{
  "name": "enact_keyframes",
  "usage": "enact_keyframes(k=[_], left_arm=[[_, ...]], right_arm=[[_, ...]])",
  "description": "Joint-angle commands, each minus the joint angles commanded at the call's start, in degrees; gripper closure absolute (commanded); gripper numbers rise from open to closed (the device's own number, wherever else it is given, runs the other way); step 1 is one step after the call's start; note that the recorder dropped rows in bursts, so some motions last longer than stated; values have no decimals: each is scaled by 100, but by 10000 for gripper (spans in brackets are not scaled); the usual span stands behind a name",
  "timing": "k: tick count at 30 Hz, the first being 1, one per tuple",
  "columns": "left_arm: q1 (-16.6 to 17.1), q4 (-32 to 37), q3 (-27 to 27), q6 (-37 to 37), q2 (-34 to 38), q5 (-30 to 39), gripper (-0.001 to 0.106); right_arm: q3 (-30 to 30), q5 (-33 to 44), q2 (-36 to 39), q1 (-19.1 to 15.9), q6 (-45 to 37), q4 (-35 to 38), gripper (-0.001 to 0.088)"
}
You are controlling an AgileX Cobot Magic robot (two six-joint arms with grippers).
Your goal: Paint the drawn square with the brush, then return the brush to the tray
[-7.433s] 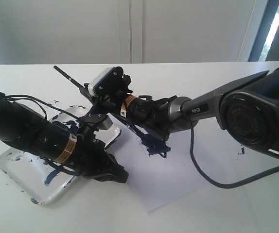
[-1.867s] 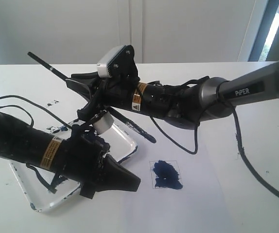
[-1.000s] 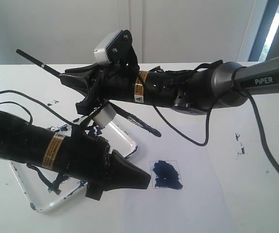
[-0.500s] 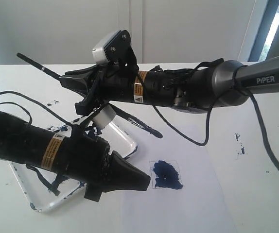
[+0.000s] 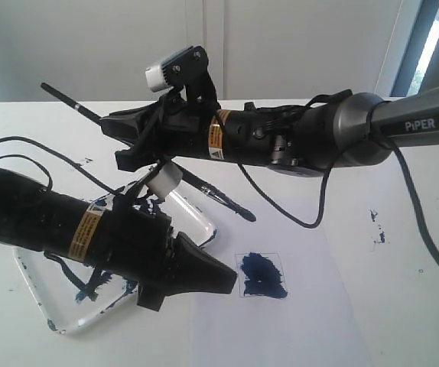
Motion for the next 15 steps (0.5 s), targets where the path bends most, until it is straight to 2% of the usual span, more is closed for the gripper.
enact_keyframes(k=[4, 9, 11, 12, 15], left_arm=[[0, 117, -82, 35, 0, -244, 1004], [-85, 152, -82, 291, 0, -320, 1004], [-293, 208, -82, 388, 0, -320, 1004], [-500, 260, -95, 469, 0, -320, 1004], [-602, 287, -95, 392, 0, -316, 1004]], right_arm=[[-76, 621, 0, 97, 76, 129, 868], [-283, 1038, 0, 86, 78, 796, 868], [-532, 1027, 55, 86, 40, 817, 868], [-667, 1109, 109, 86, 40, 834, 868], [-727, 1223, 176, 86, 40, 814, 868]])
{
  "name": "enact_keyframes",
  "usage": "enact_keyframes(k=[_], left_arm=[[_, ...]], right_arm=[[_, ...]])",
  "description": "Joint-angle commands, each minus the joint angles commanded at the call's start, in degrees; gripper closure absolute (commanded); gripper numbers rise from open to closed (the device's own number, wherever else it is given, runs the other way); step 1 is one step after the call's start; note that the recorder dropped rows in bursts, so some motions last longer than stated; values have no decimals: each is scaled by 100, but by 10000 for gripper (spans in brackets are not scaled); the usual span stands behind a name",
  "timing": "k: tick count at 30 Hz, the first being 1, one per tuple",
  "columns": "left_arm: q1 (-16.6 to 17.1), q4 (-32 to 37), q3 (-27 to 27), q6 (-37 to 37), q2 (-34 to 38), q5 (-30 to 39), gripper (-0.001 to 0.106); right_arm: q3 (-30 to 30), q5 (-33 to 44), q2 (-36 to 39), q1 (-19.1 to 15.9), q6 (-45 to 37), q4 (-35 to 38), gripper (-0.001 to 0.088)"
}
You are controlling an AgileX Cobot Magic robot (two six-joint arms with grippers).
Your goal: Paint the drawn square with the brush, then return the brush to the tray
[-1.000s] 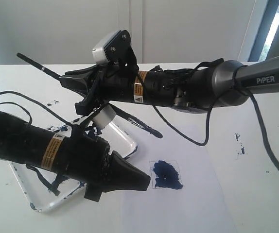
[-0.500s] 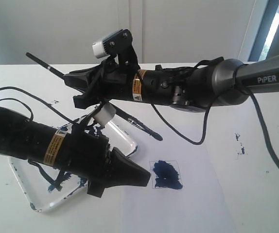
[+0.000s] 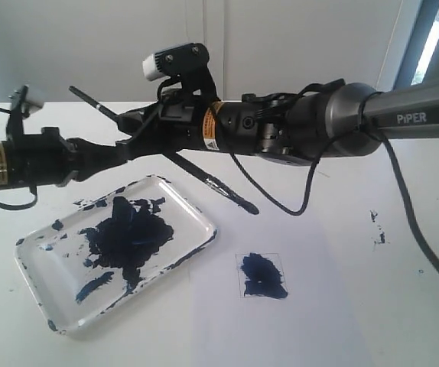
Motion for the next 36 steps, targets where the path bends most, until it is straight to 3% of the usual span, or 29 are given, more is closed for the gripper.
enact_keyframes(k=[4, 7, 11, 13, 16, 18, 22, 27, 36], left_arm=[[28, 15, 0, -289, 0, 361, 1004], [82, 15, 0, -648, 0, 1064, 1004], [648, -9, 0, -959, 0, 1086, 1004], [958, 15, 38, -1021, 0, 906, 1004], [1380, -8, 170, -946, 0, 245, 1004], [1553, -107, 290, -785, 0, -4, 1004], [1631, -287, 535, -532, 0, -4, 1004], [1604, -267, 579, -475, 0, -4, 1004], [1604, -239, 579, -463, 0, -4, 1004]], right_arm=[[1, 663, 0, -11, -220, 45, 868], [1, 1154, 0, -184, -342, 150, 868], [39, 1106, -10, -235, -342, -90, 868], [160, 673, -10, -273, -397, -91, 868], [524, -1224, 1, -494, -900, -24, 868], [841, -2366, 1, -690, -1395, 310, 868], [1517, -3624, 1, -1100, -1944, 762, 868], [2345, -3766, 11, -1567, -2316, 776, 868], [2625, -3766, 124, -1601, -2588, 861, 868]])
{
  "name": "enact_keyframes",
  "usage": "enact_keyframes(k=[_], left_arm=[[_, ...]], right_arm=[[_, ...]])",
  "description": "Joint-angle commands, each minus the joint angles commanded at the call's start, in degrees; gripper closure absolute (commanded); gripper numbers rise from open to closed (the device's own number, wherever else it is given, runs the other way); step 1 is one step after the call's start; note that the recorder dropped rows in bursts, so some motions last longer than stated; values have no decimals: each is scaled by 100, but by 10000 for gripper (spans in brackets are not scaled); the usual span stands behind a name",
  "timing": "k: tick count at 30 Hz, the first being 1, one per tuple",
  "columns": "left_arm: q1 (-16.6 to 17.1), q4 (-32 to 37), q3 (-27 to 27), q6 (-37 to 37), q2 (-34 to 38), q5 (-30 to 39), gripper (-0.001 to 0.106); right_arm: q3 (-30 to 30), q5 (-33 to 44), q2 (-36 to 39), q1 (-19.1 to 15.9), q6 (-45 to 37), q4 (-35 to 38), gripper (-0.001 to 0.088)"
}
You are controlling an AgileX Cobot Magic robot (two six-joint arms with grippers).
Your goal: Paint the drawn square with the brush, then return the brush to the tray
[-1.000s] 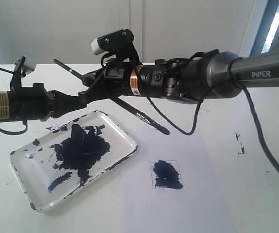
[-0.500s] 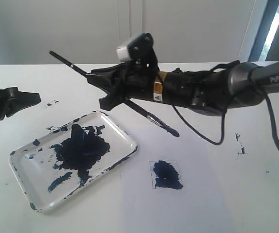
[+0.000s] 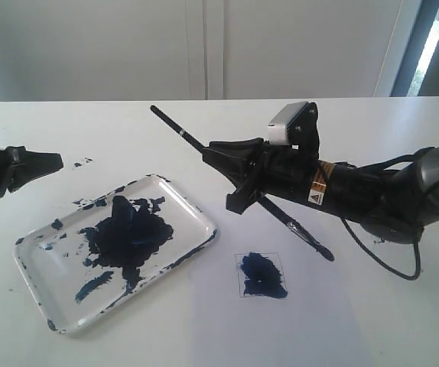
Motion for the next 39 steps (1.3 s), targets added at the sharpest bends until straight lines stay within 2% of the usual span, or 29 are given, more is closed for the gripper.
enact_keyframes(k=[6, 16, 20, 23, 28, 39], left_arm=[[0, 39, 0, 0, 0, 0, 1004], [0, 71, 0, -41, 0, 0, 1004], [0, 112, 0, -55, 0, 0, 1004], [0, 130, 0, -55, 0, 0, 1004], [0, 255, 0, -127, 0, 0, 1004], [0, 376, 0, -184, 0, 0, 1004]], right_arm=[[-208, 0, 331, 13, 152, 289, 868], [-1472, 0, 1052, 200, 1289, 261, 868], [-1801, 0, 1477, 478, 1575, 275, 868], [-1842, 0, 1523, 637, 1809, 288, 868], [-1842, 0, 1617, 652, 1790, 264, 868], [-1842, 0, 1770, 439, 1790, 94, 868]])
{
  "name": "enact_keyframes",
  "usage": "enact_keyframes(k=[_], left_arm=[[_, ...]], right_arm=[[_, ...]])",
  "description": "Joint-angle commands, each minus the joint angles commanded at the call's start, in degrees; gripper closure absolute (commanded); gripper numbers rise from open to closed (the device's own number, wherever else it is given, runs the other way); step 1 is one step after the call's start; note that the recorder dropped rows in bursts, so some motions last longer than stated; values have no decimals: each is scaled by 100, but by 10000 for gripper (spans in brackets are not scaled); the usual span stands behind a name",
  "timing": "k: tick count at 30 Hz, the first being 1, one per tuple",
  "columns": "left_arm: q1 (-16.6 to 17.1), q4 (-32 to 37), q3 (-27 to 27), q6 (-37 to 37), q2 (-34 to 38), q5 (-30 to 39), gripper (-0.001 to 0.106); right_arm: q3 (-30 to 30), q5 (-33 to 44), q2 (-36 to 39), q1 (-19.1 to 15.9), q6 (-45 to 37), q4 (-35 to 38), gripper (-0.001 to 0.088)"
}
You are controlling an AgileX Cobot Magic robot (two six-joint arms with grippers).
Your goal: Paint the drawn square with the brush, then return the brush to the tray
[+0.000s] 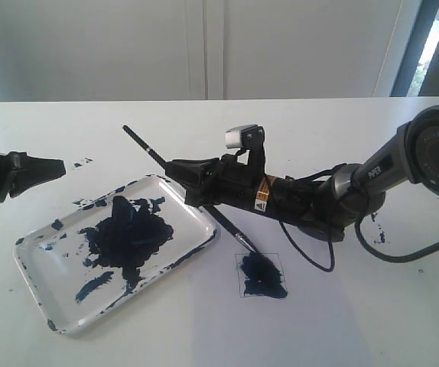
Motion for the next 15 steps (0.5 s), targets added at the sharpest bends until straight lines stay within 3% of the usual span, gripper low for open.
enact_keyframes(k=[6, 15], left_arm=[[0, -2, 0, -11, 0, 0, 1004], [0, -2, 0, -11, 0, 0, 1004]], right_arm=[[0, 0, 0, -198, 0, -106, 868], [-22, 0, 0, -198, 0, -42, 868]])
